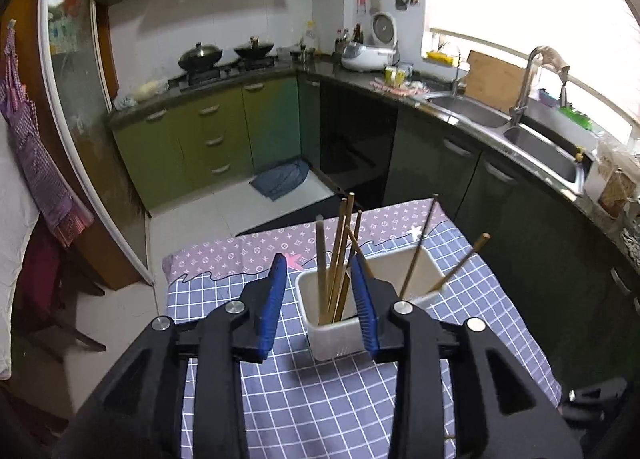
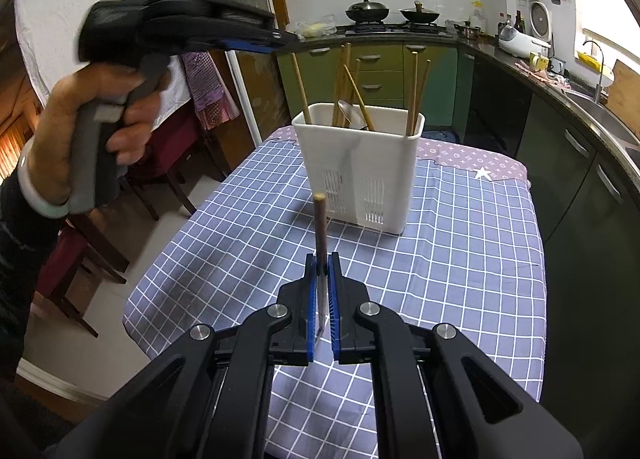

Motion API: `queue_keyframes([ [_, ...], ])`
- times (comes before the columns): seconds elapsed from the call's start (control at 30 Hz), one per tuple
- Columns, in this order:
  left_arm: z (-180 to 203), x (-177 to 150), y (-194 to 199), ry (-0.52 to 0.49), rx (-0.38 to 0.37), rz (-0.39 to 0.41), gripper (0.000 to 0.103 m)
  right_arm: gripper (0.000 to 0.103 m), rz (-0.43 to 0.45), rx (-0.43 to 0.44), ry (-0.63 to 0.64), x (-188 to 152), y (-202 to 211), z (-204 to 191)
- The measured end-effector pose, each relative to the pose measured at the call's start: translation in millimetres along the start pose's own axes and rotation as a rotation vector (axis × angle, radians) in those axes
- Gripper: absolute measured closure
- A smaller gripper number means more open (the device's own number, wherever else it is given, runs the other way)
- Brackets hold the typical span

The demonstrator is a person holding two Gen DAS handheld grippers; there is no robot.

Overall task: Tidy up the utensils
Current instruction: 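Carry both chopsticks over the white caddy and open both tools to drop them in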

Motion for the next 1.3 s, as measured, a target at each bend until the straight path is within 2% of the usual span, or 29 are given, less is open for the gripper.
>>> queue_keyframes([
  [0.1, -7.4, -13.7, 34.5, 0.031, -0.011, 0.056, 0.059, 0.097, 0.037, -0.005, -0.004, 14.2, 14.1, 1.3],
  [0.17, -10.4, -24.9, 54.9, 0.054, -0.008, 0.09, 0.055, 0.097, 0.094, -0.009, -0.007, 33.8, 33.1, 1.4],
  [0.23, -10.4, -46.8, 84.7, 0.088, -0.031, 0.147, 0.044, 0.097, 0.154, -0.013, -0.01, 56.4, 52.0, 0.7],
  [0.27, -9.5, -58.5, 97.6, 0.099, -0.024, 0.174, 0.036, 0.097, 0.182, -0.014, -0.011, 68.4, 60.2, -0.3],
  [0.37, -0.3, -92.7, 126.6, 0.087, 0.02, 0.241, 0.031, 0.097, 0.263, -0.011, -0.012, 110.0, 79.5, -5.0],
  [0.4, 2.2, -101.7, 132.7, 0.082, 0.036, 0.255, 0.026, 0.097, 0.297, -0.024, -0.009, 129.6, 83.8, -6.8],
  [0.53, 7.5, -141.1, 149.1, 0.085, 0.083, 0.283, 0.02, 0.097, 0.373, -0.061, -0.023, 181.0, 82.0, -6.2],
  [0.67, 0.6, -171.4, 154.1, 0.167, 0.063, 0.276, 0.014, 0.097, 0.361, -0.093, -0.05, 211.4, 52.6, 4.2],
  [0.73, -4.0, -180.3, 153.5, 0.195, 0.043, 0.27, 0.013, 0.097, 0.335, -0.115, -0.051, 218.2, 34.8, 8.6],
  [0.93, -19.8, -200.1, 157.1, 0.227, 0.12, 0.288, 0.008, 0.097, 0.245, -0.149, -0.061, 208.2, -22.1, 21.4],
  [1.17, -18.9, -213.3, 141.6, 0.272, 0.067, 0.242, 0.007, 0.096, 0.165, -0.165, -0.079, 176.1, -63.9, 33.8],
  [1.2, -16.8, -214.7, 141.1, 0.271, 0.064, 0.238, 0.007, 0.092, 0.157, -0.157, -0.079, 174.0, -66.5, 34.6],
  [1.23, -14.6, -215.5, 140.0, 0.267, 0.062, 0.233, 0.007, 0.081, 0.161, -0.15, -0.078, 172.6, -64.2, 34.6],
  [1.3, -10.8, -217.3, 138.3, 0.256, 0.063, 0.232, 0.007, 0.077, 0.196, -0.136, -0.072, 170.8, -48.6, 31.3],
])
Point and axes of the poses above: each gripper's, at about its wrist camera, not at the fingertips, and y roughly against the way its jaws point, z to its right, x to its top, the point moved 7 cm from there along -y, roughly the way its jaws point, and after that the axes turned 8 degrees about -y, right-handed, at the moved point
